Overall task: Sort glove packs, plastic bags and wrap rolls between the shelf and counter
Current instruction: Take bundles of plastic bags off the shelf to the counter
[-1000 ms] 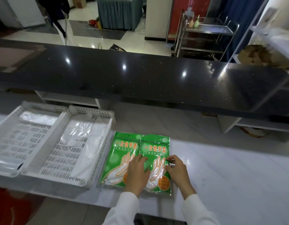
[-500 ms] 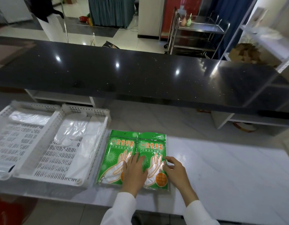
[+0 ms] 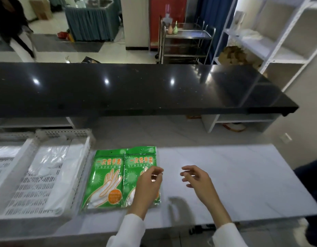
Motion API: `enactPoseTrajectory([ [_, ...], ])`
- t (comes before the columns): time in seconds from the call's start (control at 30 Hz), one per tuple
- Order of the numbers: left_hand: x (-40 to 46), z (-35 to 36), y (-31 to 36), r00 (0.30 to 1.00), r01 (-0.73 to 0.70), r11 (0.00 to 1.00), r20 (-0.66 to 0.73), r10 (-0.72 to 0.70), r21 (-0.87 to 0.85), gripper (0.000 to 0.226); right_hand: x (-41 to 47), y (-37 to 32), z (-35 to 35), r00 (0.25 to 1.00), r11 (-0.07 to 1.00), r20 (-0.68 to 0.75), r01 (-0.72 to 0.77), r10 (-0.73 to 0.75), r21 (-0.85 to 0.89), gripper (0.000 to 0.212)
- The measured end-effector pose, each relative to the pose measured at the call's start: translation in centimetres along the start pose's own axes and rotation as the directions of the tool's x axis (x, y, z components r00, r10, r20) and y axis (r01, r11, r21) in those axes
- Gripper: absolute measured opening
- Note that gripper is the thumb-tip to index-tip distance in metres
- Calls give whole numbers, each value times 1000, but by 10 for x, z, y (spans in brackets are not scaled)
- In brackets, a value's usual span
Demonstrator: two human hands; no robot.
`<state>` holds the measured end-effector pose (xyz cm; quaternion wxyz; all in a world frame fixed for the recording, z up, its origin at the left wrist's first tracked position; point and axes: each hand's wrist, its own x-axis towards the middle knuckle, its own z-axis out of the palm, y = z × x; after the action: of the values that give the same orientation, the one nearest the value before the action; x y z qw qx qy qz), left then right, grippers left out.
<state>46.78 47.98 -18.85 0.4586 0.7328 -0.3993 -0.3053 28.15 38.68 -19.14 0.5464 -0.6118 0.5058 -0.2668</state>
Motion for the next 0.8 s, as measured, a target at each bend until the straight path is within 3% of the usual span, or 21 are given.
enactPoseTrajectory([
  [0.37, -69, 146, 98, 976, -71, 992, 196, 90, -102, 20, -95, 29, -181, 977, 991, -209, 63, -36, 122, 17],
  [0.6, -128, 251, 151, 922, -79, 974, 356, 153, -212, 15, -168, 78, -292, 910, 980, -414, 63, 22, 190, 19],
  [0.8, -160, 327, 183, 848, -92, 975, 497, 184, -203, 16, -215, 111, -359, 818, 957, -566, 74, 103, 281, 28],
])
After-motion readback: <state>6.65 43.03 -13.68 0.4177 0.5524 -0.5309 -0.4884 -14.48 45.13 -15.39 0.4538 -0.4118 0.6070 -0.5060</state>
